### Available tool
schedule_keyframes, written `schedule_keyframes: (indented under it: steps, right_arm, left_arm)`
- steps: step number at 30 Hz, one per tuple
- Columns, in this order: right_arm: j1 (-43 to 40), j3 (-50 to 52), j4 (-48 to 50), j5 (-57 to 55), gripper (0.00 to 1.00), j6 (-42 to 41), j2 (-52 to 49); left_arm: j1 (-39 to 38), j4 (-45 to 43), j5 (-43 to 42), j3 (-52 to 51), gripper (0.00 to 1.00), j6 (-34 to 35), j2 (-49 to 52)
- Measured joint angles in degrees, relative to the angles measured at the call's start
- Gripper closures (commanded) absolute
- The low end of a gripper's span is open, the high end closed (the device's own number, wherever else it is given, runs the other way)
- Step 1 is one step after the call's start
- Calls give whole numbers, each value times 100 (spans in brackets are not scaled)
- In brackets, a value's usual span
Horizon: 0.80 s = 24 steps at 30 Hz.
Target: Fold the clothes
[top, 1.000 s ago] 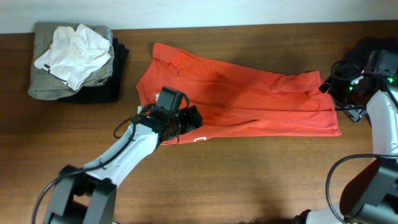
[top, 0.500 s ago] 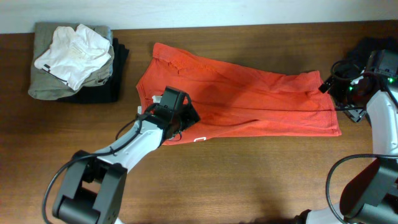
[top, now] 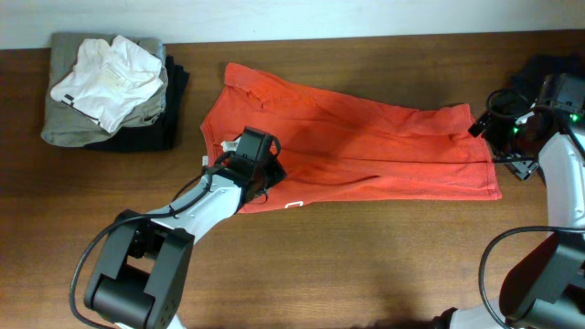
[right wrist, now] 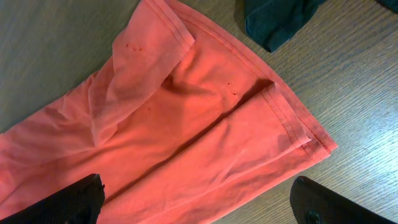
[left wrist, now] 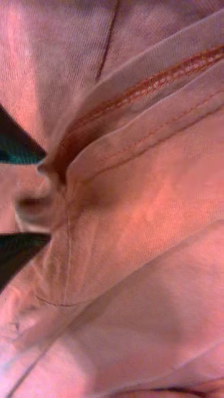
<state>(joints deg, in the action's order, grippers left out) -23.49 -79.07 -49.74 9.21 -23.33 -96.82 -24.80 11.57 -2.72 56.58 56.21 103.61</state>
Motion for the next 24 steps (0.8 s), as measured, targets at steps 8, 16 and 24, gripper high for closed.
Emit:
schedule_keyframes:
  steps: [8, 16, 24]
  right_arm:
    - [0, 0, 2, 0, 1, 2, 0]
    - [0, 0, 9, 0, 1, 2, 0]
    - [0, 0, 9, 17, 1, 2, 0]
  left_arm:
    - [61, -236, 201, 0, 99, 20, 0]
    - [61, -903, 431, 0, 98, 22, 2]
    - [59, -1996, 479, 0, 99, 20, 48]
